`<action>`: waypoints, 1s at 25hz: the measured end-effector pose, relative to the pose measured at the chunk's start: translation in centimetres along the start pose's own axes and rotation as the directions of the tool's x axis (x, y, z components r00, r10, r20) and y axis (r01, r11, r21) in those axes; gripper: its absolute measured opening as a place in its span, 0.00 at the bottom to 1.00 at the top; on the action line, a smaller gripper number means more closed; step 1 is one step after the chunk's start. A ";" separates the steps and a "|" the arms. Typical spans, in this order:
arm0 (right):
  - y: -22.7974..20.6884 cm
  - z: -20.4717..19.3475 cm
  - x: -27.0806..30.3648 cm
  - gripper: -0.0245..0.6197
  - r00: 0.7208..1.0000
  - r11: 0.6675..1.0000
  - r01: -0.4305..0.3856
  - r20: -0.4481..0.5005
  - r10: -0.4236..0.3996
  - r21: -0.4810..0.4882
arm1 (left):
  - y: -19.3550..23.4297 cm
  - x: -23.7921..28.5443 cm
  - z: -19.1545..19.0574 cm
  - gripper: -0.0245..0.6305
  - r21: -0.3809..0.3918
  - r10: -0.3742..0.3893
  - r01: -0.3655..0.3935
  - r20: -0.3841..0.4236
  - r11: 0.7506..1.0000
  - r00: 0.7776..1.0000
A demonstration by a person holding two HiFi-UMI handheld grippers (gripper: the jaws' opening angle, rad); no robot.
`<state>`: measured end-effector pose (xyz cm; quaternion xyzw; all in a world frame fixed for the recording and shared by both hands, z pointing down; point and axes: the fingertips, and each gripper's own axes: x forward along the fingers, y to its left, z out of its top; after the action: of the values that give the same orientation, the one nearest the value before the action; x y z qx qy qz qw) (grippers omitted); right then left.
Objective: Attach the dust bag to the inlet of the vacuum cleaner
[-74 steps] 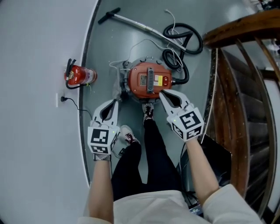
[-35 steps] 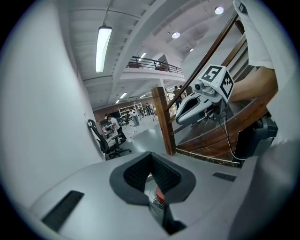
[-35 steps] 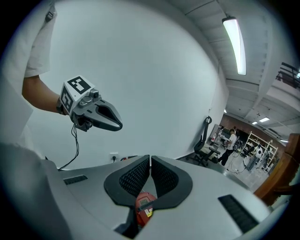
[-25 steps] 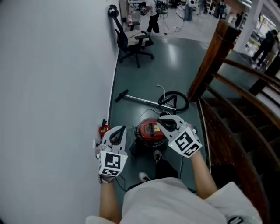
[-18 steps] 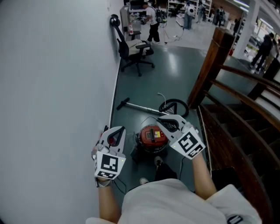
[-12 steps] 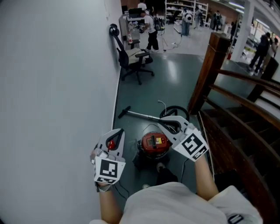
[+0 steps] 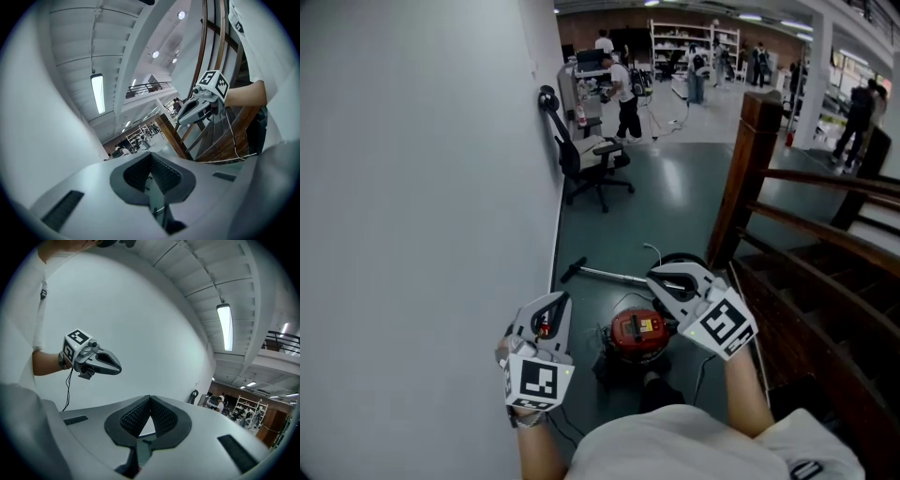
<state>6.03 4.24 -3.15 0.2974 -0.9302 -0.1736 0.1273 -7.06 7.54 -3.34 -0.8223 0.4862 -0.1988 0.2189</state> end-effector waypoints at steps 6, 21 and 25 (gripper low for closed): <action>0.6 -0.4 -0.2 0.08 1.000 1.000 -0.005 -0.025 0.004 -0.026 | -1.1 0.3 -0.8 0.04 0.027 -0.033 0.034 -0.025 0.999 0.999; 0.7 -1.5 0.7 0.08 0.997 0.998 -0.028 -0.078 0.024 -0.057 | -1.5 1.3 -1.7 0.04 0.047 -0.057 0.060 -0.053 0.997 0.997; 0.6 -2.0 1.2 0.08 0.996 0.998 -0.035 -0.086 0.030 -0.059 | -1.6 1.8 -2.5 0.04 0.069 -0.063 0.069 -0.075 0.995 0.995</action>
<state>5.43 3.51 -0.91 0.2852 -0.9229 -0.1868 0.1788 -6.42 6.19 -0.20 -0.8218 0.4590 -0.2529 0.2238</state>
